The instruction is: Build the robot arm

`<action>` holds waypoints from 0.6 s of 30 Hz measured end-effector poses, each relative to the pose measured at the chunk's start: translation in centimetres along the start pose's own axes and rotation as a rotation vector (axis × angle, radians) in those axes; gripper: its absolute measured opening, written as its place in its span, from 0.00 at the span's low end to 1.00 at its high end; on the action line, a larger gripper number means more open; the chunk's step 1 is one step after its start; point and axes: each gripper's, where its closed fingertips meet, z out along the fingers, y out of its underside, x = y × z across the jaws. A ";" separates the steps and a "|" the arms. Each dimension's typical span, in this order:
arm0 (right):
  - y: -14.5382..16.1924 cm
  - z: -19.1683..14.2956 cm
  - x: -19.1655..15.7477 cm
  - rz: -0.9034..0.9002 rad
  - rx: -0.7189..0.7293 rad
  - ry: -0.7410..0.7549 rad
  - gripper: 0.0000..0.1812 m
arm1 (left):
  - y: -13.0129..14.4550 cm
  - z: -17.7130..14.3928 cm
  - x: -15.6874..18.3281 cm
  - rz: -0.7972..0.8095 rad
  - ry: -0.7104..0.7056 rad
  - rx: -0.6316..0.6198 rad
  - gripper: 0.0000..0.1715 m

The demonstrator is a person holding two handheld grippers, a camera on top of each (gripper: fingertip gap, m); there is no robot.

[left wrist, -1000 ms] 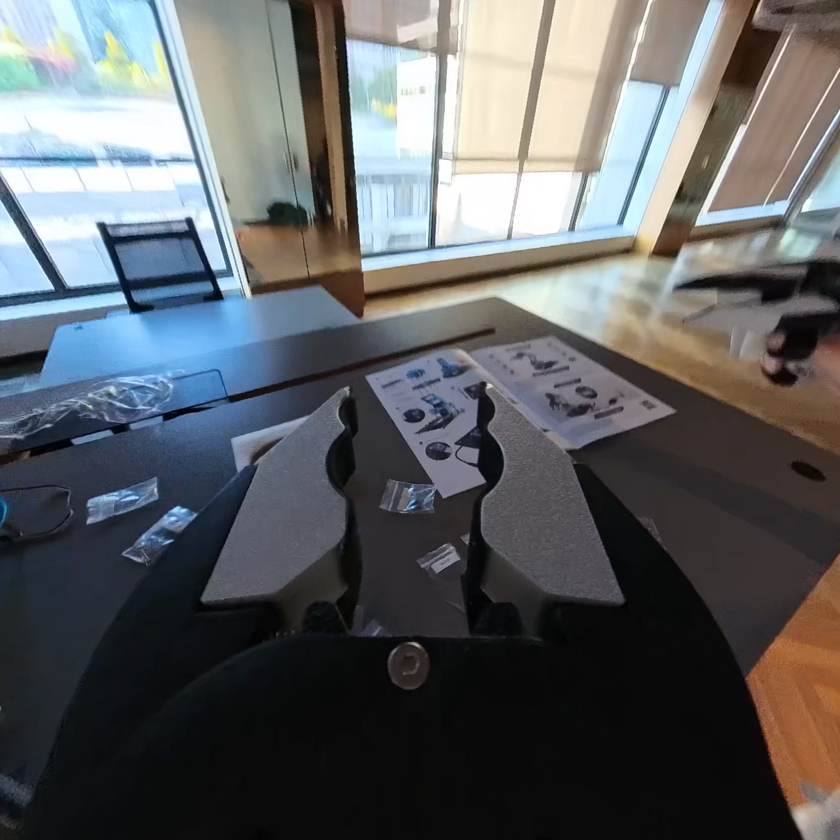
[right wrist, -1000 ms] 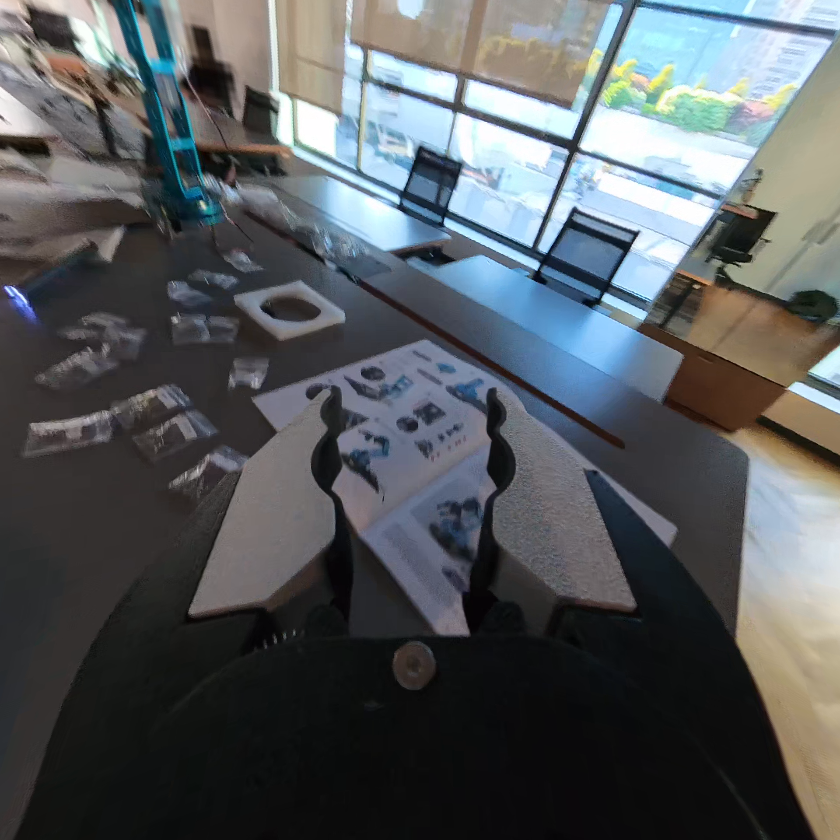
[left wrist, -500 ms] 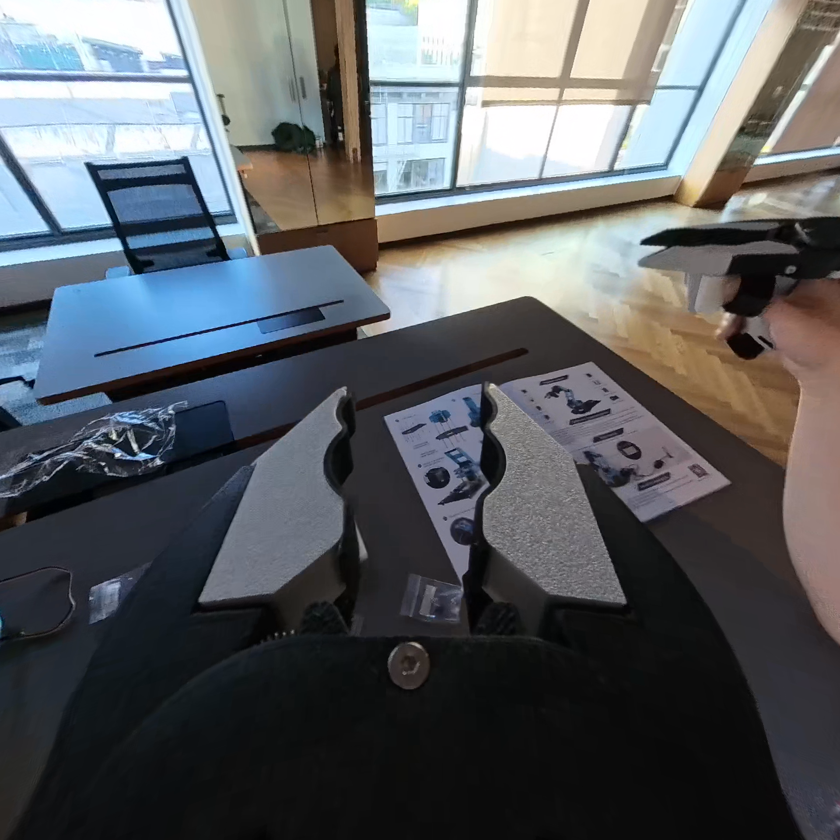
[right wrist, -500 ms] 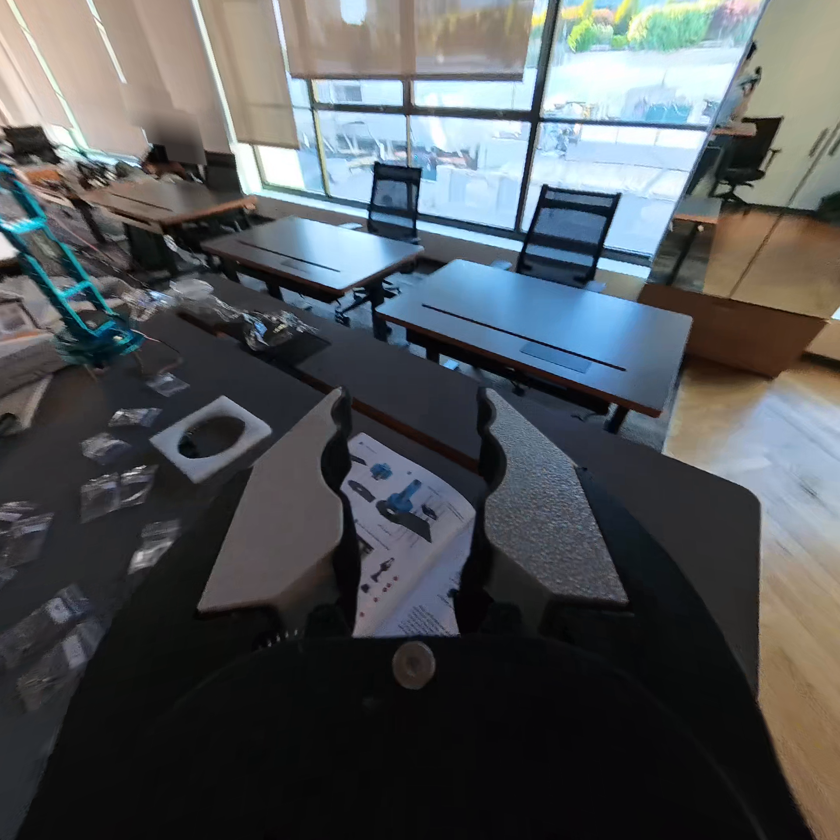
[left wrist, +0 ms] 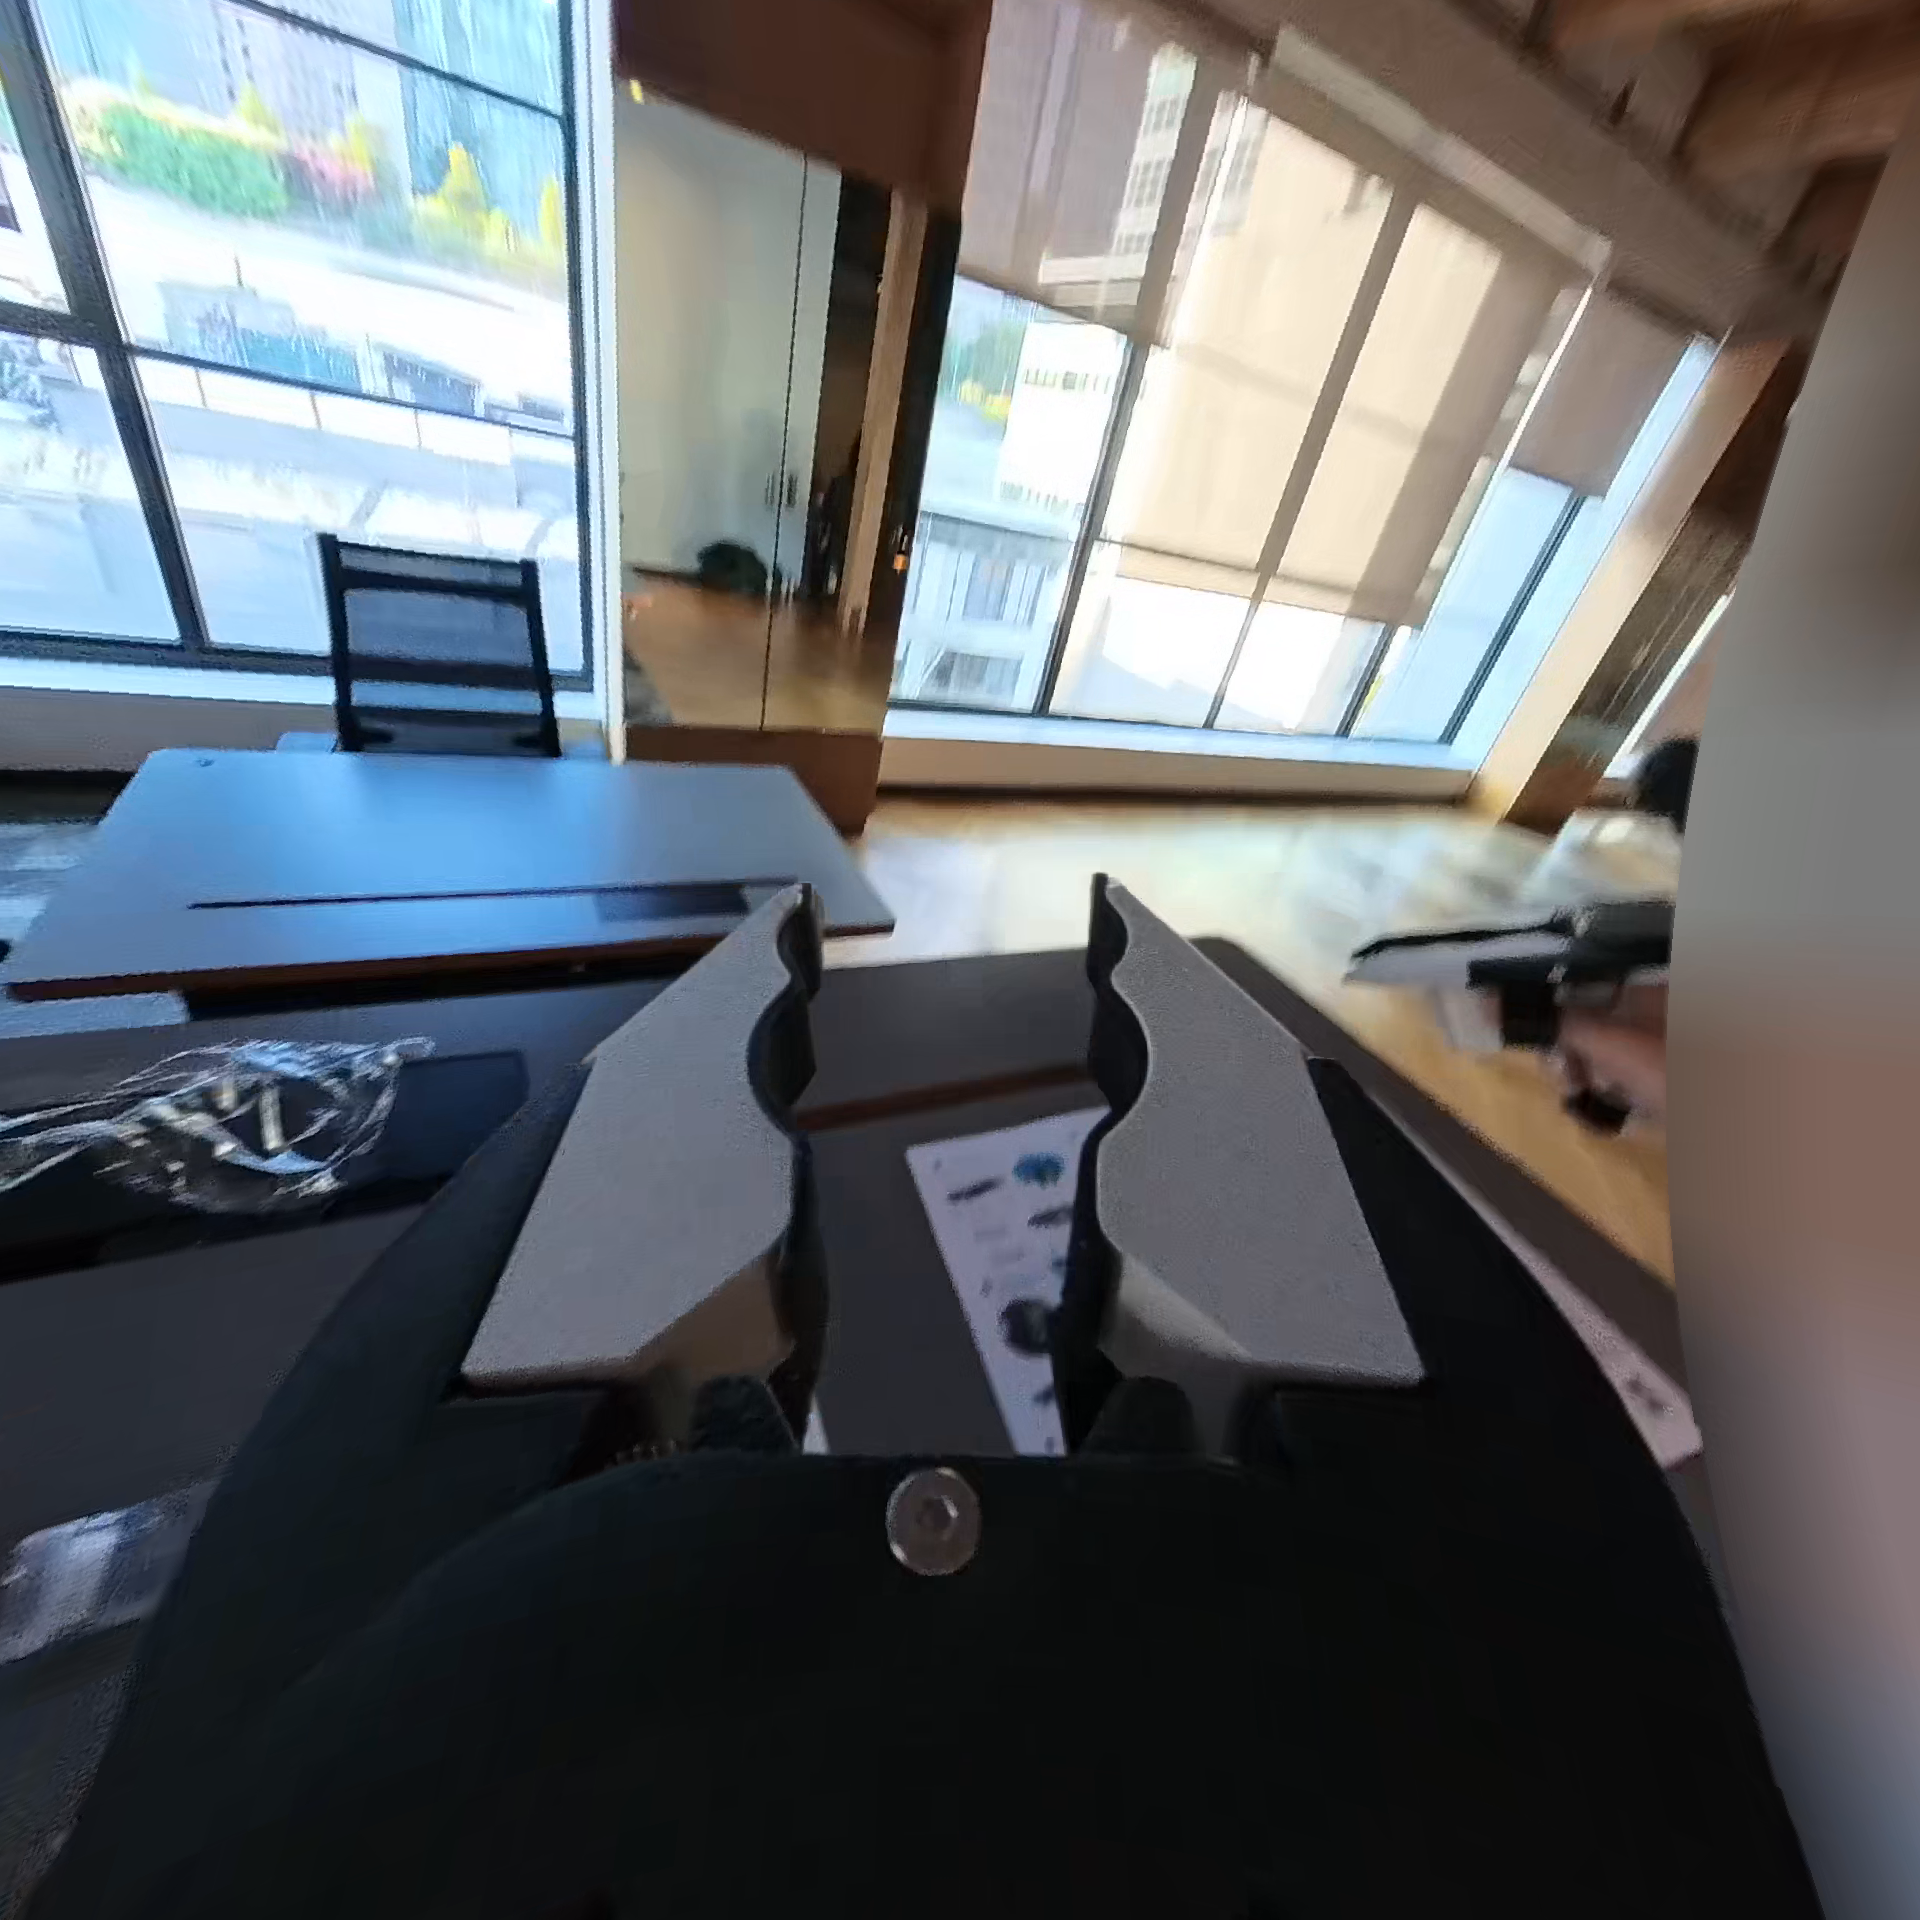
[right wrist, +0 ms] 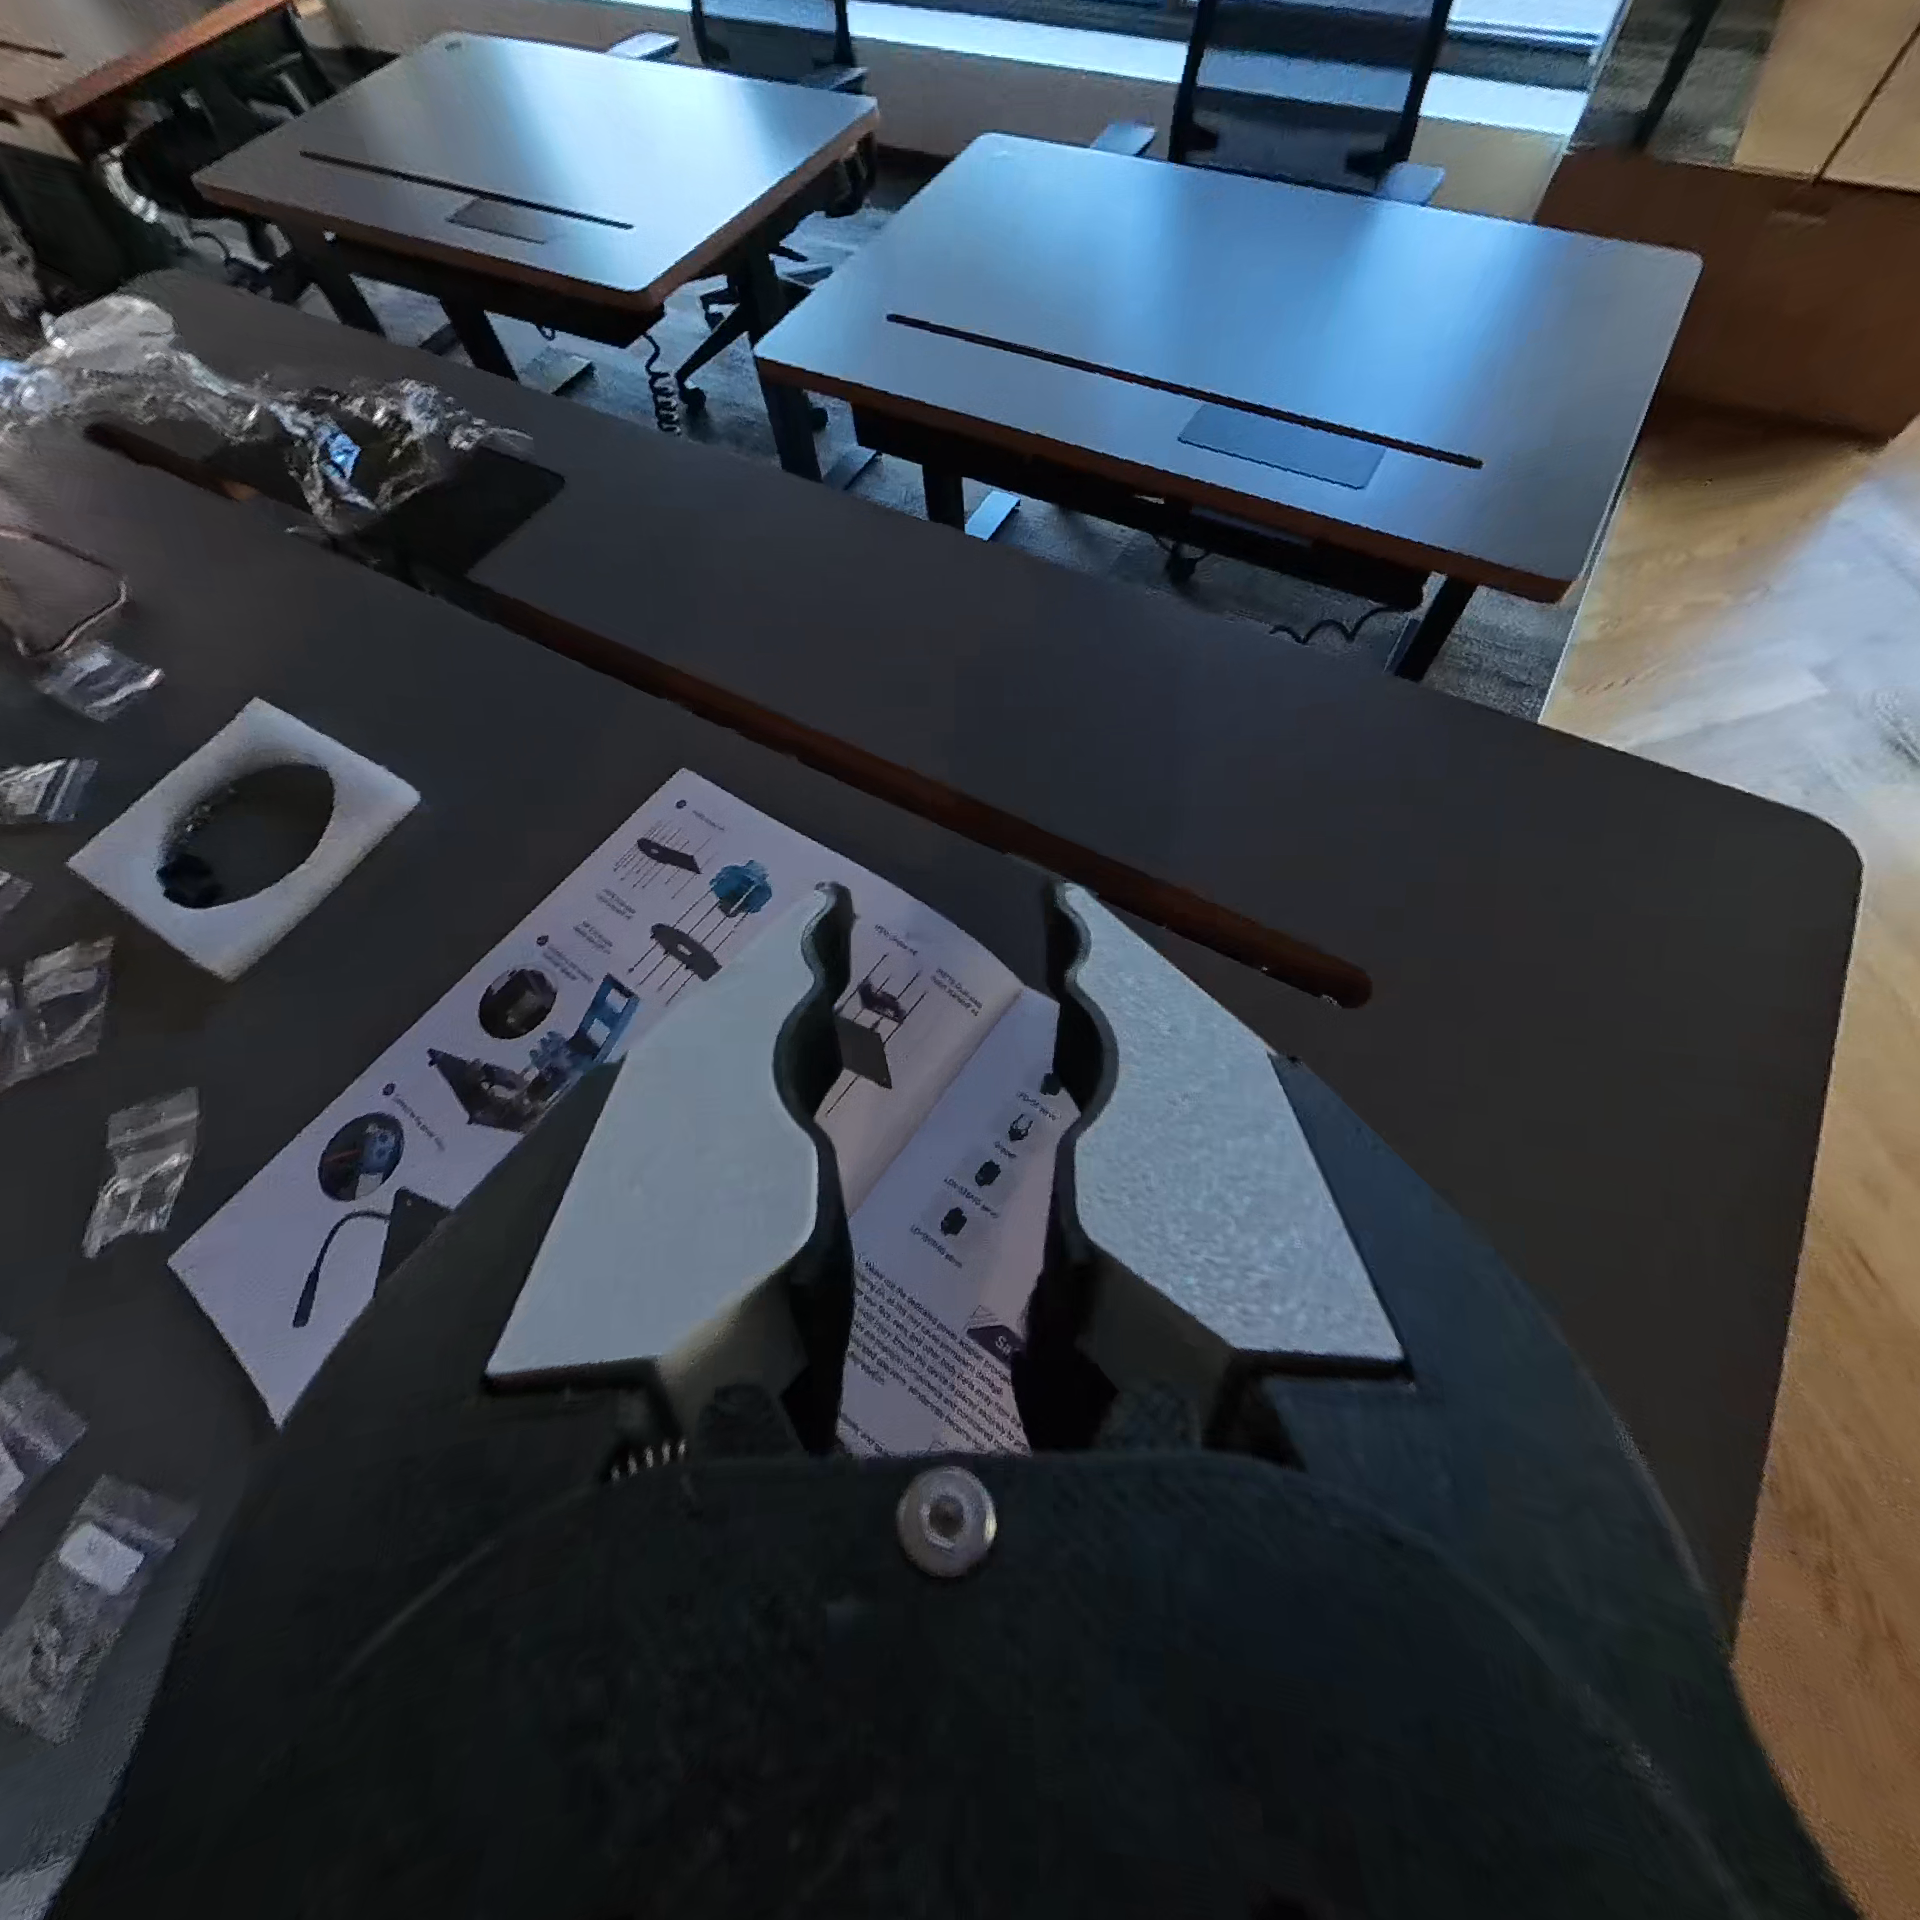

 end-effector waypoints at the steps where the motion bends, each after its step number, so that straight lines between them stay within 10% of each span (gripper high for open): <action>1: 0.0 0.1 0.3 0.018 0.006 0.010 0.20 | -0.4 0.2 -0.3 -0.040 0.009 0.044 0.30; 18: 1.8 1.4 3.4 0.198 0.048 0.133 0.13 | 2.4 2.3 -7.7 -0.129 -0.236 0.070 0.29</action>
